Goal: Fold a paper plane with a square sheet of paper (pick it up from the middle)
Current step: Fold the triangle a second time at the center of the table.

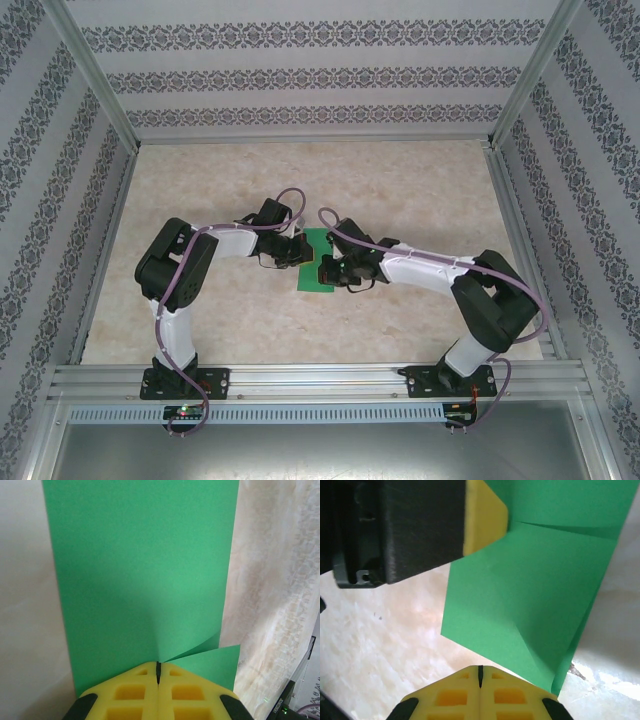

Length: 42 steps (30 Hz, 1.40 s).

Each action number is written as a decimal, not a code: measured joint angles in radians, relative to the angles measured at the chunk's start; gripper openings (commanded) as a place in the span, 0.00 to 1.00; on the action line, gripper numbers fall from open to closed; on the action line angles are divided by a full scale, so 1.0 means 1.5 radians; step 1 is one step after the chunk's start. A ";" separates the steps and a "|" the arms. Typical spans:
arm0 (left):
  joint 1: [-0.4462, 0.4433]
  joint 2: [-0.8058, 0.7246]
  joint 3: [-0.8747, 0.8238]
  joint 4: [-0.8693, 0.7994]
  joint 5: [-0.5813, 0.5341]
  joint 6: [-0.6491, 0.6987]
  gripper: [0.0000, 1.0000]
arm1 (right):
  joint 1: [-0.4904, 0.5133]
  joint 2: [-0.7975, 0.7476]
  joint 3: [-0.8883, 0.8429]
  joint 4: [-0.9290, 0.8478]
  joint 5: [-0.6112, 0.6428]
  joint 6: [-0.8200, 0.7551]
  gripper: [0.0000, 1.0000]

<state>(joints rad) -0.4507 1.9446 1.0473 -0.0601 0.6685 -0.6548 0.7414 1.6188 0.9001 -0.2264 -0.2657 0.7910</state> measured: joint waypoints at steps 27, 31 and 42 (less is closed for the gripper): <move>0.000 0.002 0.003 -0.007 -0.003 0.000 0.03 | 0.006 0.137 0.079 0.027 0.051 0.090 0.00; 0.000 0.001 0.000 -0.004 -0.004 0.000 0.03 | 0.006 0.137 0.080 0.013 0.055 0.090 0.00; 0.000 -0.002 -0.009 0.009 -0.008 -0.003 0.02 | 0.006 0.137 0.080 -0.002 0.056 0.084 0.00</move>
<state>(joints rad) -0.4507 1.9419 1.0344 -0.0471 0.6563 -0.6590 0.7502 1.8244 1.0203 -0.2287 -0.1818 0.9173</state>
